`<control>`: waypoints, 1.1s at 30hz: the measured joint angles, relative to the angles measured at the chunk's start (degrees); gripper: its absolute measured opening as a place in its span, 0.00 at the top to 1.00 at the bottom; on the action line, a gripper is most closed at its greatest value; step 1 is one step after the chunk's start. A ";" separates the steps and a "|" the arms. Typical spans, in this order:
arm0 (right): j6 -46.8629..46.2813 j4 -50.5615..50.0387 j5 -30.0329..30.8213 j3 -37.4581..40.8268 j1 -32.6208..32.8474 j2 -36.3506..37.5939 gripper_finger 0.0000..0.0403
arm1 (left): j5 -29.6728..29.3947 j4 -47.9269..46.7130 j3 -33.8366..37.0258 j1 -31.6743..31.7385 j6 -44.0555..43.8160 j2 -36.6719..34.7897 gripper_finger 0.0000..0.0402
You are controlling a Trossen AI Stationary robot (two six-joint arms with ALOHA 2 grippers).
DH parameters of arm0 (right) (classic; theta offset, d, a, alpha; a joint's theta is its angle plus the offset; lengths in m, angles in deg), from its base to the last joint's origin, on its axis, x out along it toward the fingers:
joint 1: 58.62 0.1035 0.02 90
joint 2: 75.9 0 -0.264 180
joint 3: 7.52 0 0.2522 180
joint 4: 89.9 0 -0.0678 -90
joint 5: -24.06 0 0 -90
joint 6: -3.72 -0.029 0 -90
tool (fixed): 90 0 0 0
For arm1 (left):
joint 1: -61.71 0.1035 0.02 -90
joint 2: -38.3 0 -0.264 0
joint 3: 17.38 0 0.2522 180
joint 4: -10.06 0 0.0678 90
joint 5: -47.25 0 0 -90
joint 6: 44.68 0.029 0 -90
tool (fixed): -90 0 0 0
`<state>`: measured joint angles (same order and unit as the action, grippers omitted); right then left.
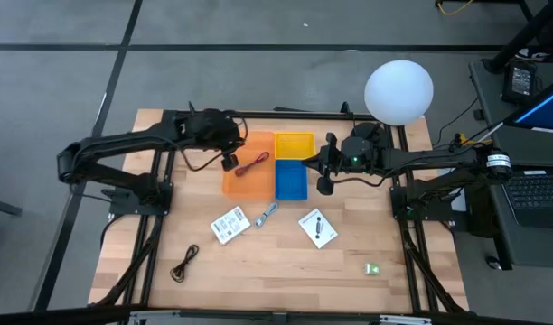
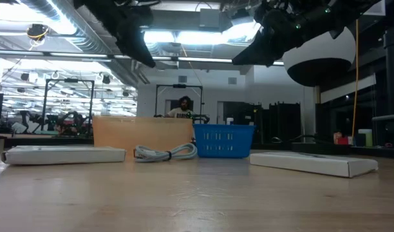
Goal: Pick and place items into bin
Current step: Put the pink charger adapter into the yellow bin
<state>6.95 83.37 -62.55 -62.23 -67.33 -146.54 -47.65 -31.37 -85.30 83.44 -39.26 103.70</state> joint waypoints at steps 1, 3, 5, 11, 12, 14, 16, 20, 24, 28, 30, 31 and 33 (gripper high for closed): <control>-0.11 -0.30 -0.03 0.00 0.00 0.00 0.99 | 0.00 2.18 2.03 0.00 -0.08 -1.48 0.87; -0.15 -1.44 -0.29 0.00 0.00 0.00 0.99 | 0.04 6.79 6.09 0.00 -0.13 -4.18 0.87; -0.53 -2.71 -0.41 0.00 0.00 -0.02 0.99 | 0.06 10.70 10.20 0.00 -0.18 -6.70 0.88; -3.17 -5.18 -0.44 0.00 0.30 -0.02 0.99 | 0.00 17.34 18.38 0.00 -0.90 -11.70 0.92; -3.15 -5.53 -0.43 0.00 0.54 -0.02 0.99 | -0.20 17.32 19.02 0.00 -1.62 -12.18 0.92; -3.14 -6.18 -0.45 0.00 1.09 -0.02 0.99 | -1.75 17.24 19.55 0.00 -3.70 -12.56 0.93; -3.16 -6.35 -0.47 0.00 1.56 -0.02 0.99 | -5.26 17.18 19.70 0.00 -6.01 -12.72 0.94; -2.99 -6.25 -0.45 0.00 1.86 -0.03 0.99 | -16.52 18.96 19.70 0.07 -7.70 -12.71 0.95; -3.07 -6.07 -0.45 0.00 1.85 -0.02 0.99 | -23.70 21.03 19.68 1.11 -7.58 -12.72 0.92; -2.84 -4.67 -0.43 0.00 1.84 -0.02 0.99 | -21.99 21.17 19.68 3.84 -6.41 -12.40 0.89; -1.85 -3.93 -0.43 0.00 1.84 -0.02 0.99 | -20.44 21.08 19.66 5.37 -7.25 -11.76 0.88; -1.06 -3.51 -0.41 0.00 1.84 -0.02 0.99 | -20.04 21.12 19.66 6.10 -7.50 -11.41 0.87; 0.22 -2.59 -0.43 0.00 1.84 -0.02 0.99 | -19.50 21.17 19.66 7.75 -7.62 -10.53 0.87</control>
<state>7.17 80.78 -62.97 -62.23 -65.49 -146.56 -67.16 -10.20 -65.64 91.19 -46.87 93.17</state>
